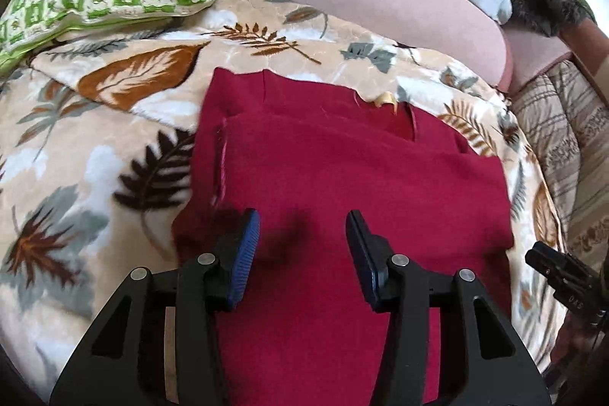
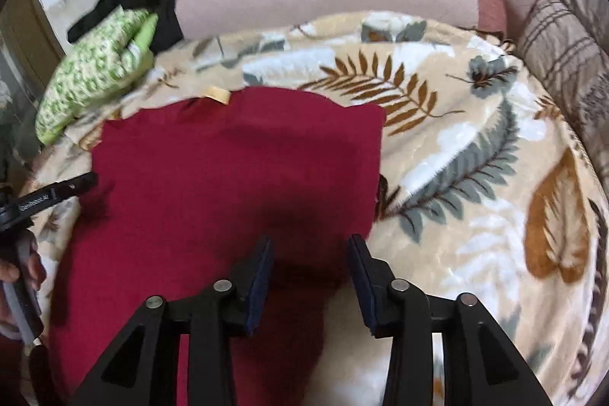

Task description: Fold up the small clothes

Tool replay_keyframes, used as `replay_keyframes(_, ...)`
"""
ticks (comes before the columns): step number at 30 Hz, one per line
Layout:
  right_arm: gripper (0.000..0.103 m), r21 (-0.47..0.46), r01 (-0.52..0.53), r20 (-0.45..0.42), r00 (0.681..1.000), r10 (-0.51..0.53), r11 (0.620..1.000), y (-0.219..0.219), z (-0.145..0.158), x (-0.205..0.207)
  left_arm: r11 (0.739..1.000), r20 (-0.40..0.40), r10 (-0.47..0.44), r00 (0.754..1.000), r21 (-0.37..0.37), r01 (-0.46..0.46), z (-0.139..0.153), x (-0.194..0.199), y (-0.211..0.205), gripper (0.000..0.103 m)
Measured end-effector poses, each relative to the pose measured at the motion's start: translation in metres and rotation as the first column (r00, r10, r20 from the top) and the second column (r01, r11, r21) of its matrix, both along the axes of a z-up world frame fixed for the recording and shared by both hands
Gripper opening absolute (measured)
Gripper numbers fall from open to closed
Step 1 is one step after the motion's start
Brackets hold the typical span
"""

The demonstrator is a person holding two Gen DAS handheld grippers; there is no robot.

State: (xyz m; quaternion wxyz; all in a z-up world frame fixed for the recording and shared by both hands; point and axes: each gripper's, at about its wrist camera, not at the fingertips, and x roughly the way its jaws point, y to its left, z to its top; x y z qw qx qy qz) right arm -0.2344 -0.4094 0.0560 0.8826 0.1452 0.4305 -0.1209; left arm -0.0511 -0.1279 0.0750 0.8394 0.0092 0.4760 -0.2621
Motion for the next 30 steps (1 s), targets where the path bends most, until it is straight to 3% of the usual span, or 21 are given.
replay_keyframes(1, 0.044, -0.001, -0.004, -0.008, 1.0, 0.004, 1.0, 0.005, 0.0, -0.01, 1.0, -0.002, -0.004, 1.0, -0.002, 0.004, 0.002, -0.006, 0.005, 0.059)
replay_keyframes(3, 0.044, 0.011, -0.003, -0.027, 1.0, 0.003, 1.0, 0.01, -0.003, -0.025, 1.0, -0.005, -0.009, 1.0, -0.012, 0.009, 0.007, -0.023, 0.016, 0.065)
replay_keyframes(13, 0.046, 0.182, 0.024, -0.09, 0.996, -0.007, 0.983, 0.04, -0.035, -0.084, 1.0, -0.104, -0.004, 0.995, 0.018, 0.006, -0.01, -0.08, 0.064, 0.065)
replay_keyframes(17, 0.047, 0.15, 0.015, -0.134, 0.991, 0.006, 0.989, 0.052, -0.044, -0.081, 1.0, -0.131, 0.013, 0.991, 0.01, -0.011, -0.015, -0.093, 0.077, 0.065)
replay_keyframes(22, 0.047, 0.211, 0.073, -0.097, 0.994, -0.053, 0.975, 0.046, -0.043, -0.091, 0.999, -0.134, 0.036, 0.99, 0.003, -0.036, -0.018, -0.105, 0.089, 0.065)
replay_keyframes(30, 0.053, 0.194, 0.072, -0.098, 0.994, -0.054, 0.978, 0.053, -0.041, -0.108, 1.0, -0.168, 0.019, 0.986, -0.012, -0.022, -0.026, -0.12, 0.097, 0.065)
